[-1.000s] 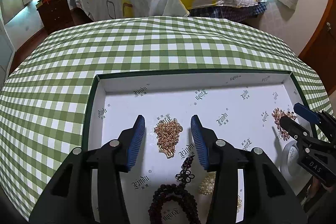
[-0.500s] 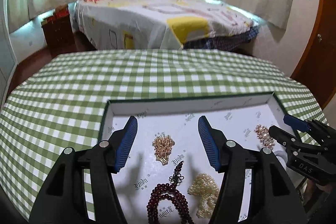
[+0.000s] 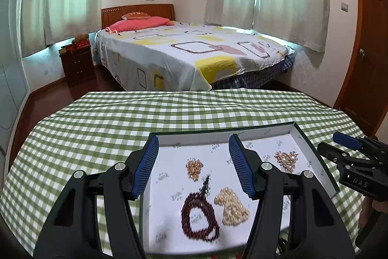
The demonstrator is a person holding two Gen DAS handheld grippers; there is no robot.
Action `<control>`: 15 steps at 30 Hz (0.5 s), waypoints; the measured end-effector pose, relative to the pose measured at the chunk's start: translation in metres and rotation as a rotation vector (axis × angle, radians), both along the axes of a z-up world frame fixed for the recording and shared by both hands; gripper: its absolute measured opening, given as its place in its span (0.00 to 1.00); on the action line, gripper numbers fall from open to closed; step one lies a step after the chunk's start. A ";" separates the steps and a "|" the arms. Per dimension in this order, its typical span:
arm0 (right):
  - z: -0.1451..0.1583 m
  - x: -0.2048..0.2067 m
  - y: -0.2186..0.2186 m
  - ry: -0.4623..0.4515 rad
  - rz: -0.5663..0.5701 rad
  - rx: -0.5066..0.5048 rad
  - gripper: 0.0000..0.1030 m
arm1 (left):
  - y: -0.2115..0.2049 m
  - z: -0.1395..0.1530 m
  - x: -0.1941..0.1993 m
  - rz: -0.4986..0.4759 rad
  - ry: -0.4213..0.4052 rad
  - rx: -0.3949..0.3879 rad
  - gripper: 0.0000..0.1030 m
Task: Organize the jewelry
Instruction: 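Withdraw both tools from the box toward the remaining jewelry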
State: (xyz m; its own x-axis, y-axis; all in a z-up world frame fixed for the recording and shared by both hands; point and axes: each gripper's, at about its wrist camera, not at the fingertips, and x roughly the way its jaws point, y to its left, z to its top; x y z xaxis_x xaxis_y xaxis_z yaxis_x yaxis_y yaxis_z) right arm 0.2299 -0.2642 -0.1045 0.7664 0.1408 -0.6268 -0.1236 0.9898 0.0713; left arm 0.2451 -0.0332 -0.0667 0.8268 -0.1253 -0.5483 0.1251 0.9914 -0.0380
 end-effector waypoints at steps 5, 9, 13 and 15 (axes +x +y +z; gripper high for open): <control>0.005 -0.025 -0.001 -0.015 -0.008 0.005 0.53 | 0.004 0.001 -0.030 0.008 -0.006 -0.003 0.57; -0.001 -0.045 -0.004 -0.005 -0.017 0.010 0.54 | 0.007 -0.004 -0.051 0.010 -0.005 0.000 0.57; -0.010 -0.064 -0.007 0.006 -0.026 0.013 0.54 | 0.008 -0.014 -0.071 0.009 0.008 -0.006 0.57; -0.015 -0.073 -0.009 0.007 -0.033 0.005 0.54 | 0.010 -0.019 -0.079 0.010 0.013 -0.003 0.57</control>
State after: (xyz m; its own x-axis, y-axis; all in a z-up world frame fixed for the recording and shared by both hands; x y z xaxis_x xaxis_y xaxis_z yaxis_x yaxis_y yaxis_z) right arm 0.1573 -0.2731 -0.1198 0.7663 0.1185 -0.6314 -0.0900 0.9929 0.0772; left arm 0.1662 -0.0232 -0.0855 0.8209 -0.1182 -0.5587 0.1143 0.9926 -0.0421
